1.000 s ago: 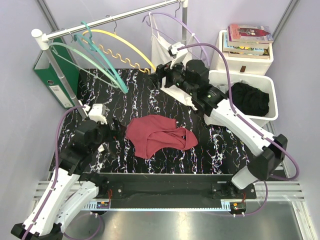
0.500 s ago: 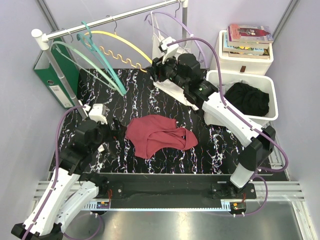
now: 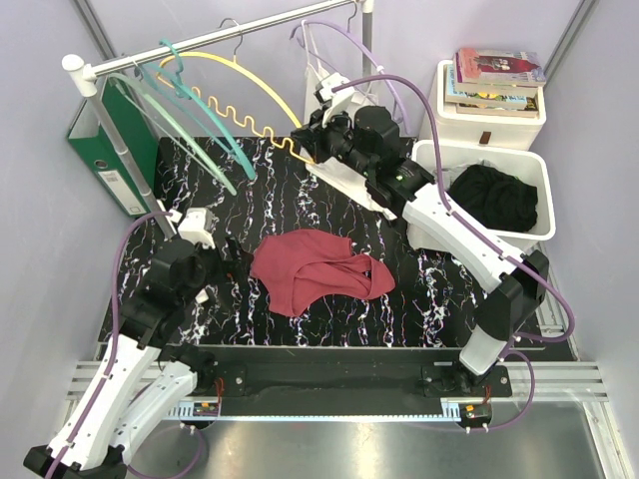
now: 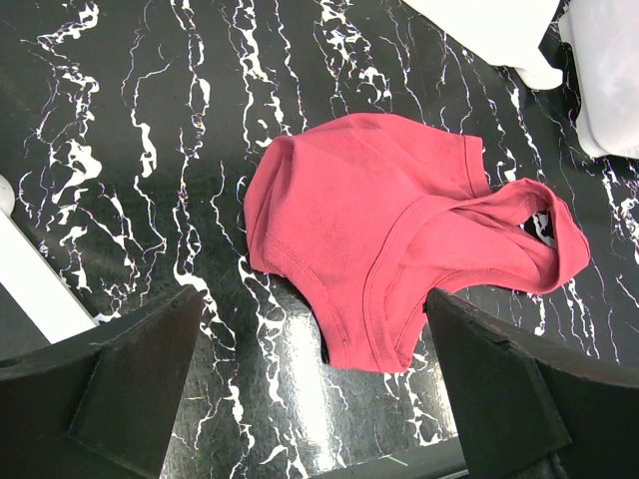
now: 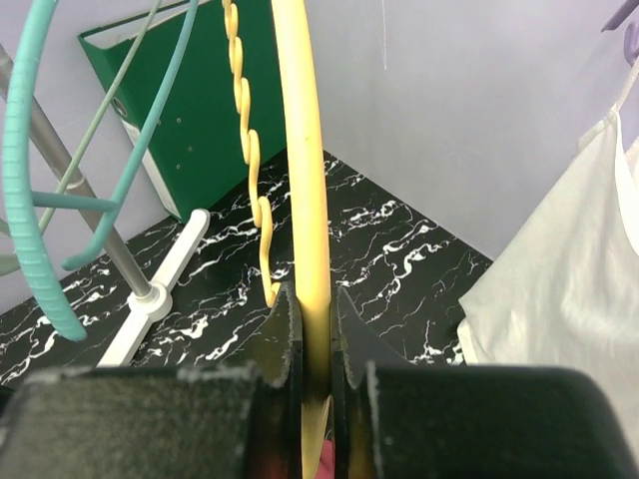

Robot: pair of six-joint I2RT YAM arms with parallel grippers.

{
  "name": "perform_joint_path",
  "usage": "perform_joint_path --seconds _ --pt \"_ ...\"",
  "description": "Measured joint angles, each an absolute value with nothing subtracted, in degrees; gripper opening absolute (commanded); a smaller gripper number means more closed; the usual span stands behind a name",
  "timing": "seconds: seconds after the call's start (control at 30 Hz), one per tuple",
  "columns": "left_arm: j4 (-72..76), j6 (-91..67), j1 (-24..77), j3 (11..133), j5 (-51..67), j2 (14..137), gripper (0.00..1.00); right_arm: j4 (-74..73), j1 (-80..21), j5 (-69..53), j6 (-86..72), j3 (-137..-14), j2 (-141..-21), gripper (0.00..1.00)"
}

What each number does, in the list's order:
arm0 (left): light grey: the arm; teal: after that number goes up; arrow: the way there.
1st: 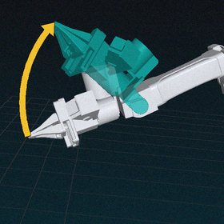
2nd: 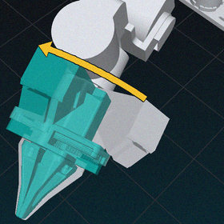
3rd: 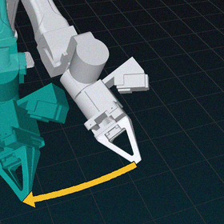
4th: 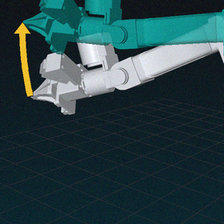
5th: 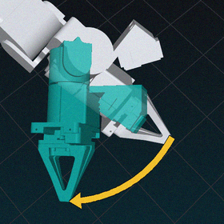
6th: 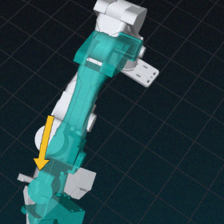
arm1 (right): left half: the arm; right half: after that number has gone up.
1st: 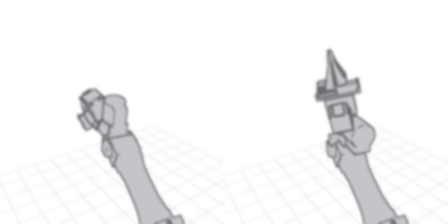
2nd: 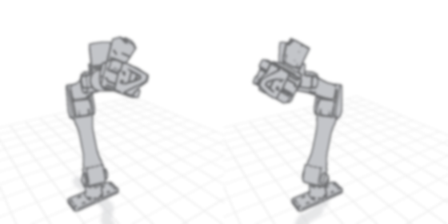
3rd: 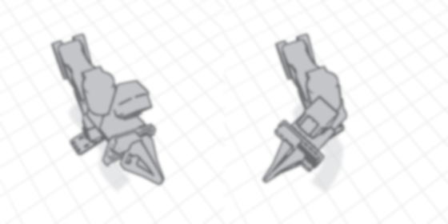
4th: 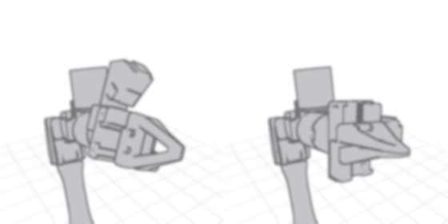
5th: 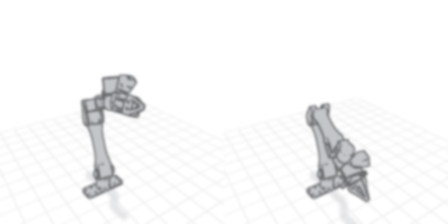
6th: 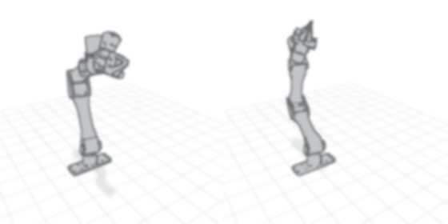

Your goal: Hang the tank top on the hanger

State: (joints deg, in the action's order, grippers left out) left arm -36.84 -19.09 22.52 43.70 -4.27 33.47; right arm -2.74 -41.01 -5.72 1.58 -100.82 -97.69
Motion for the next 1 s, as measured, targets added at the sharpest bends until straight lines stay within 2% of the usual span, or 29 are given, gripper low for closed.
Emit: perform_joint_path --seconds 0.47,1.0 --pt "-36.8 -19.1 22.5 43.7 -3.4 33.5 0.99 2.1 -41.7 -5.3 1.6 -98.7 -95.6 0.0" --pt "-36.8 -19.3 22.3 43.5 -3.2 33.1 0.99 5.5 -42.1 1.1 2.8 -80.4 -78.4 0.0"
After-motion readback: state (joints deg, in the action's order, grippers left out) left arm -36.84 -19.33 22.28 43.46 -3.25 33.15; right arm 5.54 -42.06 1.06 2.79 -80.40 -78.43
